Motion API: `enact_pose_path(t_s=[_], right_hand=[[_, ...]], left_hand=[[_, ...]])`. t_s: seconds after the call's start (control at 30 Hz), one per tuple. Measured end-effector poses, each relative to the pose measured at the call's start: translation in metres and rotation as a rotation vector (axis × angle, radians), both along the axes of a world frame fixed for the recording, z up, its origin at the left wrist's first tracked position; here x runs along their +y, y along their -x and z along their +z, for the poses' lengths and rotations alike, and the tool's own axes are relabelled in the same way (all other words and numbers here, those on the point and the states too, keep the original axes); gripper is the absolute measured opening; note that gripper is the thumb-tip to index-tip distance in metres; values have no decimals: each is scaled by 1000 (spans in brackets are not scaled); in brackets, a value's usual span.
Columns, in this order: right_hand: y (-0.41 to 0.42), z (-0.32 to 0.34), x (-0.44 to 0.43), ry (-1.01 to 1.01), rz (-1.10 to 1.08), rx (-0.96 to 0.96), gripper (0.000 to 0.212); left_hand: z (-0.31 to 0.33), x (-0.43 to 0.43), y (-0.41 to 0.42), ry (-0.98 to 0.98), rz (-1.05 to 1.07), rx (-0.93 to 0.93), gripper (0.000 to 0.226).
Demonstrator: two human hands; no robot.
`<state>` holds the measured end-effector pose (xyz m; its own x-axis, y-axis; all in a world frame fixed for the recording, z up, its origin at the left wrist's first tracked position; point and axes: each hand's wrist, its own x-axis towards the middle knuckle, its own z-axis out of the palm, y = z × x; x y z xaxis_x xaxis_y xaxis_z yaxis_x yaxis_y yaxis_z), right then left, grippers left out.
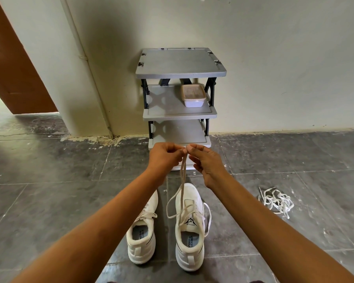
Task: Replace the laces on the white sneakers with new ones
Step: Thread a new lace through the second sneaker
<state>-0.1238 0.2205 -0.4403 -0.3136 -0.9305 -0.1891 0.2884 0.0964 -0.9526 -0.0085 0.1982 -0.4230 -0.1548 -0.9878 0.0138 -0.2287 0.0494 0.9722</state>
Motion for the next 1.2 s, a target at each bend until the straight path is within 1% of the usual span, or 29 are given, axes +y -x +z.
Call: enact_pose_path(t_s=[0.1,0.17,0.23,0.3,0.37,0.47,0.53,0.6,0.63,0.7,0.73,0.8,0.83,0.9,0.93,0.97,1.03,1.1,1.13,1.17,1.2], right_hand=[[-2,0,2,22,18,62,13],[-3,0,3,23,38,38,18],[-4,-1,2,31,52,21,24],[-4,-1,0,48,66,52,26],[-4,0,0,54,125,117,29],[-5,-1,2,72,264,240,25],[-5,-1,2,83,325,316,29],[-5,-3,2,113,356,403,34],[-4,-3,2,129,379,434,34],[-1,-5,4,151,467,511,33],[2,-8,5,156,512,586,33],[10,-15,7,131,582,826,31],[17,-20,9,99,611,950,30],[35,-33,11,-2,651,1139,30],[47,-39,13,-71,654,1203,30],[59,-44,16,-142,644,1241,28],[80,-48,21,-238,584,1213,26],[87,-47,23,-242,523,1143,31],[85,-45,22,-218,510,1133,30],[80,-43,19,-188,509,1124,30],[73,-40,17,-150,513,1099,30]], left_hand=[[-1,-1,0,9,16,-24,7],[-1,-1,-1,9,34,-20,9],[0,-2,-2,-16,33,20,11],[2,-2,-1,-73,16,92,9],[2,-1,1,-112,3,121,10],[4,0,0,-127,10,143,15],[4,-3,-1,-147,30,152,17],[4,-7,-2,-212,61,173,19],[4,-8,-3,-263,51,263,20],[7,-12,-5,-355,0,562,20],[9,-16,-8,-376,5,680,21],[10,-25,-16,-387,101,796,23],[8,-30,-23,-375,185,802,23],[3,-39,-37,-329,377,728,20],[0,-43,-44,-313,473,666,17],[-5,-47,-52,-306,572,600,19],[-14,-55,-66,-299,739,496,26],[-20,-58,-74,-282,834,423,24],[-21,-57,-75,-269,843,377,23],[-22,-54,-74,-252,809,313,22],[-23,-51,-70,-234,718,238,19]])
